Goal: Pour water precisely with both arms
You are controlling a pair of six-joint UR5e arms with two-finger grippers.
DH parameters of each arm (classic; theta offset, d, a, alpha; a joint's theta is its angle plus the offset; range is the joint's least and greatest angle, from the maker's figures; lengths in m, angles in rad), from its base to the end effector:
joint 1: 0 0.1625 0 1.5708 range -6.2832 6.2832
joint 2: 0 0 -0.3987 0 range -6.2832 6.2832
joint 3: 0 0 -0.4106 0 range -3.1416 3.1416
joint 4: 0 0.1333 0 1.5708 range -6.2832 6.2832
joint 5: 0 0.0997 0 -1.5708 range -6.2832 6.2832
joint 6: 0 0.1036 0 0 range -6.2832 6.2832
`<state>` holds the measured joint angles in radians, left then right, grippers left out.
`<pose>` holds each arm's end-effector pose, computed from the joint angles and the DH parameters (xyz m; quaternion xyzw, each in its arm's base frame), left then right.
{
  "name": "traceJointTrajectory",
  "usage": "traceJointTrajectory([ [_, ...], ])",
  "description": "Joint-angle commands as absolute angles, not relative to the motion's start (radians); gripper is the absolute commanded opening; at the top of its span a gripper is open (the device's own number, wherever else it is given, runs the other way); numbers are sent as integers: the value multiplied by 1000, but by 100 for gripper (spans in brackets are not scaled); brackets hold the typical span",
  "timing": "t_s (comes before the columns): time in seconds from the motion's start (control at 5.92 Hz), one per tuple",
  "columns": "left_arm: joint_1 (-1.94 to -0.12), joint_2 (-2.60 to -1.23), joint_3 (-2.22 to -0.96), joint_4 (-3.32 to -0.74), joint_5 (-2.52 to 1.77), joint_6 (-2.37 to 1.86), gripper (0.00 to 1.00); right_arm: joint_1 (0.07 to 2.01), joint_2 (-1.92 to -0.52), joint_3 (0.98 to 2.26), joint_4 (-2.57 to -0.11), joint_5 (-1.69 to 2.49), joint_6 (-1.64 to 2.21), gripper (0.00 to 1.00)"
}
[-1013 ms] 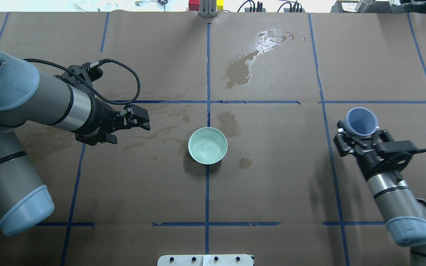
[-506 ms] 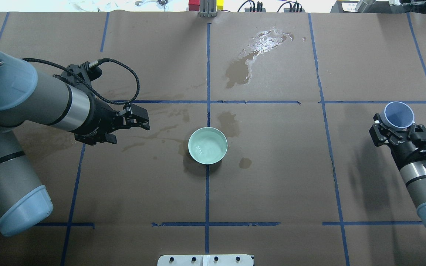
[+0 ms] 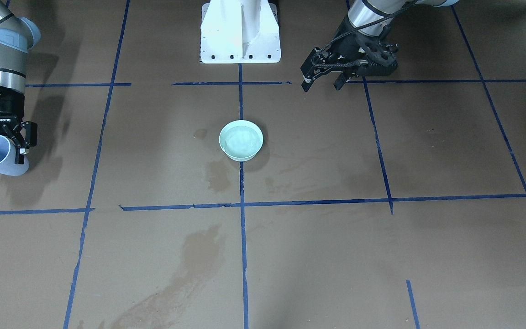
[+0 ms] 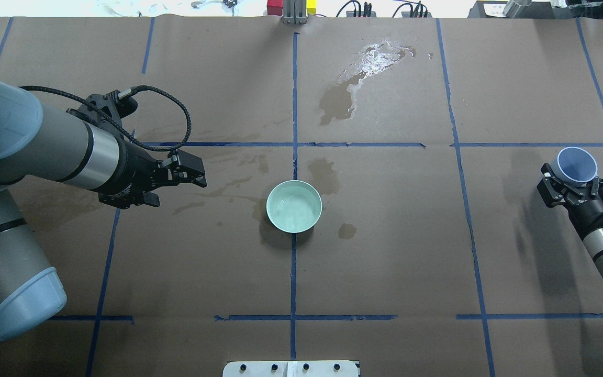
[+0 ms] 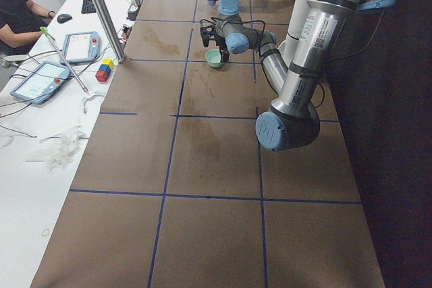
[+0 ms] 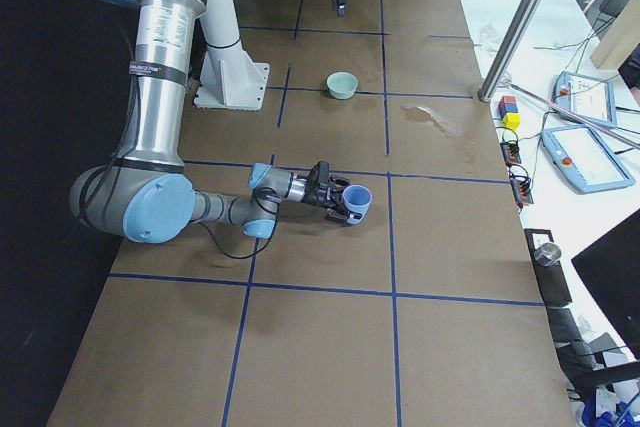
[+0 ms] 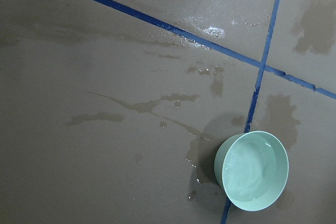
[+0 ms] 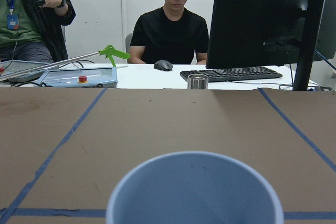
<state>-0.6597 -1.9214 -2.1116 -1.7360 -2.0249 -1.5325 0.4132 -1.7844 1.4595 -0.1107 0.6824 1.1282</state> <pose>0.3610 -0.3912 0.1765 -0.0147 0.5280 -0.1492 0.8359 -0.2859 -0.3587 0.6204 0.5311 -0.2913 0.2198 0.7647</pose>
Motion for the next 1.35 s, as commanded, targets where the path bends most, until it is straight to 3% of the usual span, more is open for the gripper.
traceJointTrajectory([
  [0.0,-660,-1921,-2112,-1736,-2025,-1532,100,428,-1783,1445,-95,693,1127,9],
  [1.18,-660,-1919,-2114,-1736,-2025,-1532,100,475,-1741,1422,-98,758,1124,15],
])
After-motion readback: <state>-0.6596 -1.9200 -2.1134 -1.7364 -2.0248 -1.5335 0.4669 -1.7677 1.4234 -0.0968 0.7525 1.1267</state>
